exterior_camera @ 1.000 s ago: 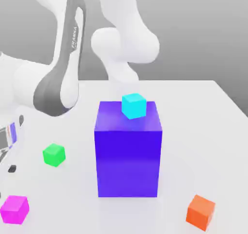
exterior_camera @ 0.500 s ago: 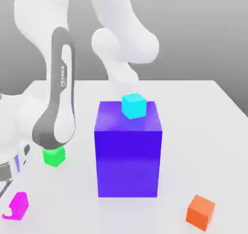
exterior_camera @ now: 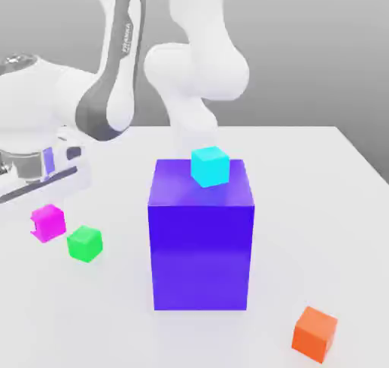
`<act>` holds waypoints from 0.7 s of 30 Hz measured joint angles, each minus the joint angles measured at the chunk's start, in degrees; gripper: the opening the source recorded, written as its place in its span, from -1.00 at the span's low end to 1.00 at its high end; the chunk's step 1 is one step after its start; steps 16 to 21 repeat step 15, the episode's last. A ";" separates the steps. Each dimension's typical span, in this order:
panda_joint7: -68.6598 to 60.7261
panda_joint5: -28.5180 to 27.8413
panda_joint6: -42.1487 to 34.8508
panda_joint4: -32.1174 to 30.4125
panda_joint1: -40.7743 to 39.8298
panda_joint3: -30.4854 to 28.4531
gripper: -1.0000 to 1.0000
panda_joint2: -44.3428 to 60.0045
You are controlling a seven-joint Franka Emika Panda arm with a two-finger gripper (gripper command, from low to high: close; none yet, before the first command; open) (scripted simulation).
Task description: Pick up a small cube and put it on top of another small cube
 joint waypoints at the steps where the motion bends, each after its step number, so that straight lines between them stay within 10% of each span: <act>1: 2.05 0.34 0.11 -2.05 -0.70 -0.10 -1.00 -2.10; 11: 5.20 6.80 13.87 -8.25 -0.89 -1.34 -1.00 4.90; 12: 4.12 8.39 15.83 -8.16 -0.69 -0.95 1.00 6.98; 21: 4.12 8.40 15.84 -8.16 -0.31 -0.95 1.00 6.98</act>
